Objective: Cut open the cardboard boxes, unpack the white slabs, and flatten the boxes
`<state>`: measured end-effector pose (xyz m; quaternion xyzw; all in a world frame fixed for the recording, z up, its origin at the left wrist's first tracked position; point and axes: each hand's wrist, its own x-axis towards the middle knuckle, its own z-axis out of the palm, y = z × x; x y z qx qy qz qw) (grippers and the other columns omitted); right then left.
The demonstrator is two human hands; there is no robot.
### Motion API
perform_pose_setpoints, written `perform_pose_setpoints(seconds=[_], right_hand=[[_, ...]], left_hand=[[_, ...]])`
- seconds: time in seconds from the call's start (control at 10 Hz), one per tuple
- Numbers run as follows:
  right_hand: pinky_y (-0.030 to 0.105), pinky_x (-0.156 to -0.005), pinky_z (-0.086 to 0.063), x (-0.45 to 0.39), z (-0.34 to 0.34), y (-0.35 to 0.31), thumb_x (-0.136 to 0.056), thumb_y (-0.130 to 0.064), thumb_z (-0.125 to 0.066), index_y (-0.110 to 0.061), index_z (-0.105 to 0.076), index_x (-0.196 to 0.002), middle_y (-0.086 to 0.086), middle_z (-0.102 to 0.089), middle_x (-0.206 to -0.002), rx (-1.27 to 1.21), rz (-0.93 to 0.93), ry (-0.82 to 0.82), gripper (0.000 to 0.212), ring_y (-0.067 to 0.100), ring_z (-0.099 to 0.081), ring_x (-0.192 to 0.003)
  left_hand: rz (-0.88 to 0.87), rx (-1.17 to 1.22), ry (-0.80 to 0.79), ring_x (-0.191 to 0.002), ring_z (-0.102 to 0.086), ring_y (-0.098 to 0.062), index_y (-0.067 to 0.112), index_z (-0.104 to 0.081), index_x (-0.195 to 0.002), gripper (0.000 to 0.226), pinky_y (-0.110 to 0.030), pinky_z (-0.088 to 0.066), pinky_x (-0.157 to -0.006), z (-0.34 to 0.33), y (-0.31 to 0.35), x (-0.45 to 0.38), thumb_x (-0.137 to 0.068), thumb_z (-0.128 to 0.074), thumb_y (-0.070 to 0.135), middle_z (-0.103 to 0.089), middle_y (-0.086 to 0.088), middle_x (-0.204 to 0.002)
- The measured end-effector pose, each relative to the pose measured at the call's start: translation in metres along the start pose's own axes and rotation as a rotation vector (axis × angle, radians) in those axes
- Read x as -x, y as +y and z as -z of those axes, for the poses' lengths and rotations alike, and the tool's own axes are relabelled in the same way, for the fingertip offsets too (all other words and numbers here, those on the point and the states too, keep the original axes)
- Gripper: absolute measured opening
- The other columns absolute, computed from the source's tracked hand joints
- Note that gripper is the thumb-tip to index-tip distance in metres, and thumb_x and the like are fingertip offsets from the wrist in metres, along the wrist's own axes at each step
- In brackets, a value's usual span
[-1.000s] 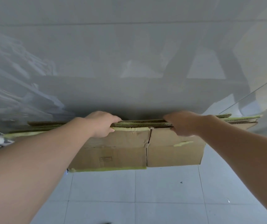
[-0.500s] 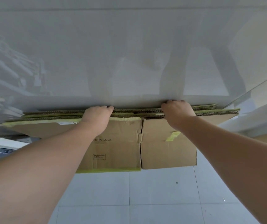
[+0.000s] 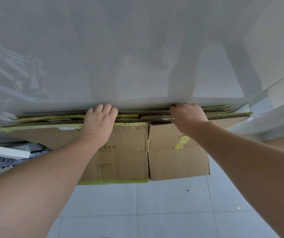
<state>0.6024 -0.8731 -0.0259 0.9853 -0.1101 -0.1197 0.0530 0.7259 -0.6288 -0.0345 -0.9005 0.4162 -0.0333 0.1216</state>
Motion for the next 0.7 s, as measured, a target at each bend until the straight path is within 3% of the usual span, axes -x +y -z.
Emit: perform_pose_setpoints(seconds=[0.2,0.4,0.6,0.7], right_hand=[[0.030,-0.067,-0.035,0.004,0.002,0.003,-0.090,-0.016,-0.056,-0.014,-0.057,-0.100,0.003,-0.064,-0.100,-0.037,-0.001,0.025,0.010,0.028,-0.061,-0.093],[0.030,-0.067,-0.039,0.025,0.039,0.015,-0.093,-0.020,-0.052,-0.017,-0.055,-0.091,0.002,-0.062,-0.097,-0.134,-0.025,-0.017,0.005,0.026,-0.060,-0.088],[0.029,-0.066,-0.036,0.057,0.158,0.043,-0.099,-0.031,-0.045,-0.019,-0.043,-0.083,0.004,-0.060,-0.101,-0.164,-0.038,-0.048,0.020,0.025,-0.058,-0.090],[0.029,-0.069,-0.039,0.081,0.233,0.058,-0.099,-0.033,-0.043,-0.018,-0.048,-0.086,0.004,-0.062,-0.102,-0.195,-0.077,-0.027,0.020,0.026,-0.059,-0.092]], left_hand=[[-0.041,0.176,-0.061,-0.092,-0.053,-0.021,0.019,-0.048,-0.107,0.022,-0.031,-0.037,-0.065,0.007,0.014,-0.008,-0.088,-0.056,0.026,-0.054,0.002,-0.103],[-0.081,0.386,-0.093,-0.080,-0.055,-0.019,0.023,-0.049,-0.104,0.014,-0.030,-0.043,-0.061,0.057,0.034,-0.017,-0.091,-0.047,0.029,-0.057,0.008,-0.096],[-0.215,0.502,-0.039,-0.086,-0.058,-0.021,0.022,-0.051,-0.108,0.019,-0.033,-0.049,-0.072,0.179,0.044,-0.039,-0.090,-0.044,0.027,-0.060,0.005,-0.102],[-0.286,0.482,-0.018,-0.084,-0.058,-0.017,0.026,-0.049,-0.108,0.019,-0.030,-0.046,-0.068,0.257,0.041,-0.044,-0.090,-0.042,0.029,-0.061,0.007,-0.103]])
